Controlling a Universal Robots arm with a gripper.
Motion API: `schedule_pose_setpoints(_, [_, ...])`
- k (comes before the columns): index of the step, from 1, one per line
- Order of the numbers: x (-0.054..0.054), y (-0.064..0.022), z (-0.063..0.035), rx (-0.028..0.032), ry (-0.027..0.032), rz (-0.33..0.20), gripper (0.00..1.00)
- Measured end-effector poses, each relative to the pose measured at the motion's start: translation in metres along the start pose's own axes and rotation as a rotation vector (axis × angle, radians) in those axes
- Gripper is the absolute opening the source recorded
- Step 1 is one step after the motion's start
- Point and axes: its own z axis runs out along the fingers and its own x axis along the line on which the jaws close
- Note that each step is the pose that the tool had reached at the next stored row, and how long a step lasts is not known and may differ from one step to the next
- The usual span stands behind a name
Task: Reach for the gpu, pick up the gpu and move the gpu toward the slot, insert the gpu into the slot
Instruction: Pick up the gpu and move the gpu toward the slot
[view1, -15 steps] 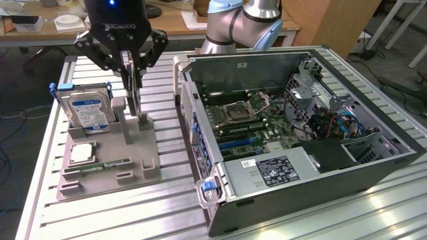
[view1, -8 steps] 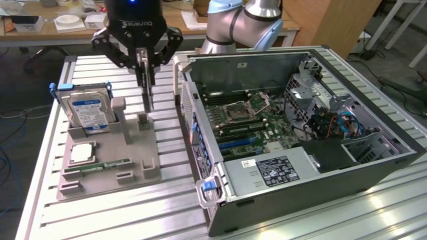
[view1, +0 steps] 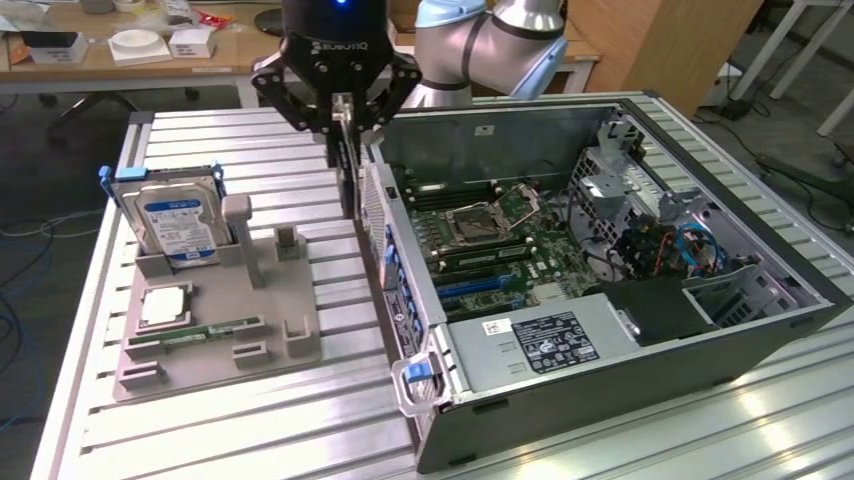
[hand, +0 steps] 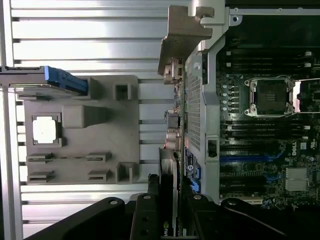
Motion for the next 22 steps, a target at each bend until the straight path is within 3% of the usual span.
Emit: schedule_pose_setpoints(22, [-0.067, 0.0021, 0.0015, 0.0000, 0.0000, 0.000, 0.27])
